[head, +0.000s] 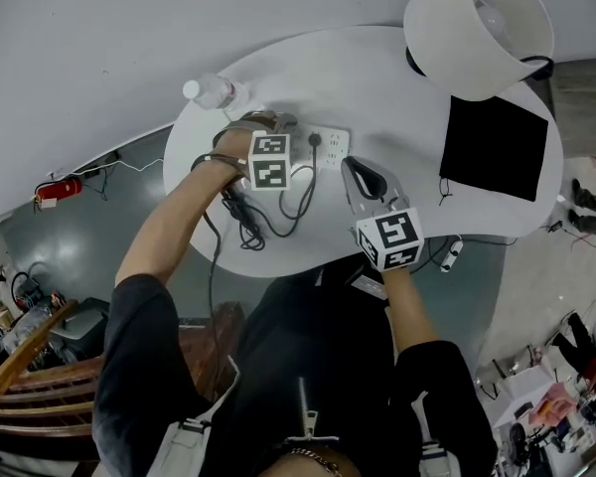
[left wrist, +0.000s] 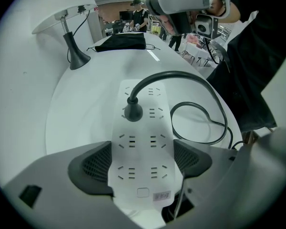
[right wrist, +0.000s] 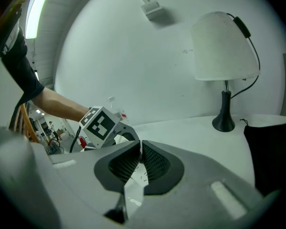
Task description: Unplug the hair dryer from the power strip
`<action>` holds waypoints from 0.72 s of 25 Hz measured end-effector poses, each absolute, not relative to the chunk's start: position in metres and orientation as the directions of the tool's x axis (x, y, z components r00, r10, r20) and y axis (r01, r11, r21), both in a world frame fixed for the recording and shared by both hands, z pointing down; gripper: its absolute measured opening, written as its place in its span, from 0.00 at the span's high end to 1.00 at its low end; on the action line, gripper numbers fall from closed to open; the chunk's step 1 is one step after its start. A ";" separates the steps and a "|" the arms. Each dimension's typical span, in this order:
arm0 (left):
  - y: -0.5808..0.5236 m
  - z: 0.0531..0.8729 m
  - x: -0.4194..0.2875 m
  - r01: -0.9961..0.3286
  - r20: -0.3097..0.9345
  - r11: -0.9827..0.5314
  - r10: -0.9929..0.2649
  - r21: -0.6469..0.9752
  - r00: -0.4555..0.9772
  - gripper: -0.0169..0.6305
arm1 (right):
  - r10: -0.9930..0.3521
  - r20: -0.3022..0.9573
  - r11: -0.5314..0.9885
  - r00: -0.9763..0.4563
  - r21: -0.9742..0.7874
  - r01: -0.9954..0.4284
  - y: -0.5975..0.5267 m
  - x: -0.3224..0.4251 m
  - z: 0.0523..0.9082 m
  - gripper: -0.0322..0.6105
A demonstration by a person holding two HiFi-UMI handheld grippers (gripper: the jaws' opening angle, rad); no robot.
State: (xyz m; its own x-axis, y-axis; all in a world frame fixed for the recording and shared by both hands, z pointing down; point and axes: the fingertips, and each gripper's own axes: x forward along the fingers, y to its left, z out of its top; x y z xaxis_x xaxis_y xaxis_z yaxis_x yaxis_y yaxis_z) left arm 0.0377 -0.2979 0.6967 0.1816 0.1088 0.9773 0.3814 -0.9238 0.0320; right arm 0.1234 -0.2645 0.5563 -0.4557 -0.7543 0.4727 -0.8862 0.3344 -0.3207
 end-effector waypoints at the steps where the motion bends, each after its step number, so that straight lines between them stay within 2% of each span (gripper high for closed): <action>1: -0.298 0.697 0.038 0.382 0.978 -0.923 0.108 0.032 0.178 0.36 | -0.750 0.475 0.346 -0.460 -0.311 -0.885 -0.266 0.124 0.559 0.93; 11: -0.298 0.698 0.037 0.376 0.982 -0.926 0.096 0.029 0.162 0.36 | -0.711 0.475 0.486 -0.518 -0.200 -0.851 -0.283 0.110 0.583 0.93; 18: -0.298 0.696 0.038 0.371 0.982 -0.928 0.089 0.023 0.164 0.36 | -0.664 0.515 0.596 -0.543 -0.074 -0.799 -0.287 0.092 0.607 0.80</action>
